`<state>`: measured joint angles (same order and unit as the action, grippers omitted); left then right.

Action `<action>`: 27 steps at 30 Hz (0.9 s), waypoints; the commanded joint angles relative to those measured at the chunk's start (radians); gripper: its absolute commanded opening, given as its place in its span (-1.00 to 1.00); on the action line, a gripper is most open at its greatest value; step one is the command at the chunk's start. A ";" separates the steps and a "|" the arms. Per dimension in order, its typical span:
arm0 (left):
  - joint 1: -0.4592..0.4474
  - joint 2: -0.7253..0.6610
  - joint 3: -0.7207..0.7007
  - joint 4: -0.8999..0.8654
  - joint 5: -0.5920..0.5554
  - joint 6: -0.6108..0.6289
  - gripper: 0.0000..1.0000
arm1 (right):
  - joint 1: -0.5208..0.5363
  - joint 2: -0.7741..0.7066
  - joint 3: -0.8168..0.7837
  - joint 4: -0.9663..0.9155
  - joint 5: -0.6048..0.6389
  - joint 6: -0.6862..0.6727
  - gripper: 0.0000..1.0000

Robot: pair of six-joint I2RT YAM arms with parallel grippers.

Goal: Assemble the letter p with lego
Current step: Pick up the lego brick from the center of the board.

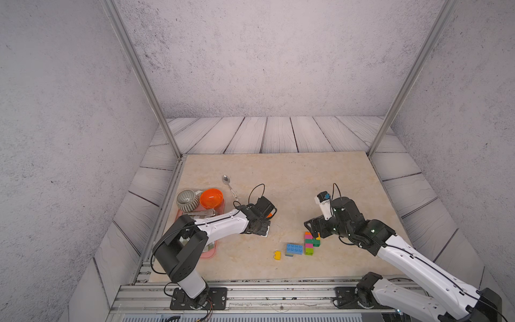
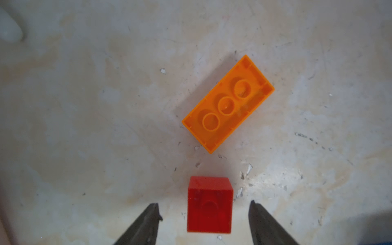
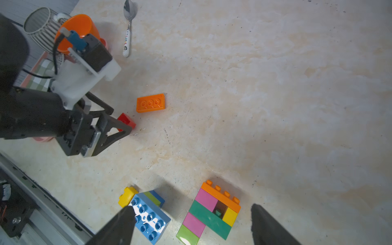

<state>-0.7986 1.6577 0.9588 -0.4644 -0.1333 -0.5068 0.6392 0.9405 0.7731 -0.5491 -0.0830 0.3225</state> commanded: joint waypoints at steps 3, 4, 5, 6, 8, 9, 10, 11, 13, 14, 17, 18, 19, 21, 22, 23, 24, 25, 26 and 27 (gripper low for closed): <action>-0.002 0.044 0.042 -0.046 -0.054 0.009 0.07 | -0.014 -0.011 -0.019 0.019 -0.119 0.019 0.59; -0.002 0.046 0.042 -0.043 -0.050 0.007 -0.03 | -0.016 -0.012 -0.020 0.021 -0.129 0.019 0.58; -0.002 0.050 0.044 -0.040 -0.045 0.005 -0.10 | -0.018 -0.010 -0.020 0.020 -0.138 0.019 0.58; -0.002 0.050 0.046 -0.041 -0.043 0.006 -0.17 | -0.018 -0.008 -0.020 0.021 -0.146 0.019 0.57; -0.001 0.038 0.046 -0.040 -0.027 0.001 -0.36 | -0.020 -0.005 -0.023 0.029 -0.166 0.026 0.57; -0.001 0.028 0.043 -0.036 -0.017 -0.006 -0.43 | -0.020 -0.003 -0.026 0.037 -0.178 0.030 0.57; 0.004 0.013 0.039 -0.029 0.008 -0.010 -0.46 | -0.020 -0.001 -0.029 0.047 -0.191 0.037 0.57; 0.008 -0.006 0.032 -0.021 0.029 -0.014 -0.46 | -0.022 0.002 -0.032 0.058 -0.202 0.043 0.57; 0.025 -0.042 0.020 0.001 0.108 -0.020 -0.47 | -0.022 0.007 -0.041 0.087 -0.232 0.047 0.59; 0.044 -0.067 0.009 0.022 0.181 -0.025 -0.47 | -0.023 0.008 -0.047 0.110 -0.250 0.046 0.61; 0.135 -0.131 -0.036 0.118 0.482 -0.078 -0.48 | -0.024 0.017 -0.057 0.178 -0.296 0.035 0.65; 0.165 -0.150 -0.054 0.160 0.580 -0.107 -0.48 | -0.024 0.020 -0.058 0.200 -0.314 0.024 0.68; 0.196 -0.170 -0.075 0.214 0.692 -0.147 -0.49 | -0.024 0.023 -0.058 0.222 -0.330 0.015 0.71; 0.234 -0.200 -0.117 0.343 0.869 -0.256 -0.49 | -0.023 0.023 -0.049 0.250 -0.355 -0.017 0.72; 0.242 -0.215 -0.139 0.414 0.941 -0.317 -0.49 | -0.022 0.024 -0.042 0.260 -0.369 -0.029 0.72; 0.249 -0.226 -0.162 0.496 1.003 -0.392 -0.49 | -0.023 0.024 -0.036 0.266 -0.370 -0.040 0.72; 0.252 -0.232 -0.189 0.590 1.050 -0.467 -0.49 | -0.022 0.023 -0.033 0.275 -0.374 -0.051 0.72; 0.257 -0.235 -0.220 0.702 1.094 -0.559 -0.49 | -0.022 0.023 -0.032 0.290 -0.391 -0.065 0.71; 0.263 -0.231 -0.251 0.828 1.132 -0.659 -0.49 | -0.021 0.023 -0.035 0.307 -0.418 -0.082 0.70; 0.266 -0.223 -0.279 0.948 1.160 -0.754 -0.49 | -0.023 0.024 -0.035 0.327 -0.438 -0.093 0.67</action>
<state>-0.5426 1.4342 0.7368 0.1036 0.7856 -0.9592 0.6178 0.9630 0.7197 -0.2962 -0.4438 0.2886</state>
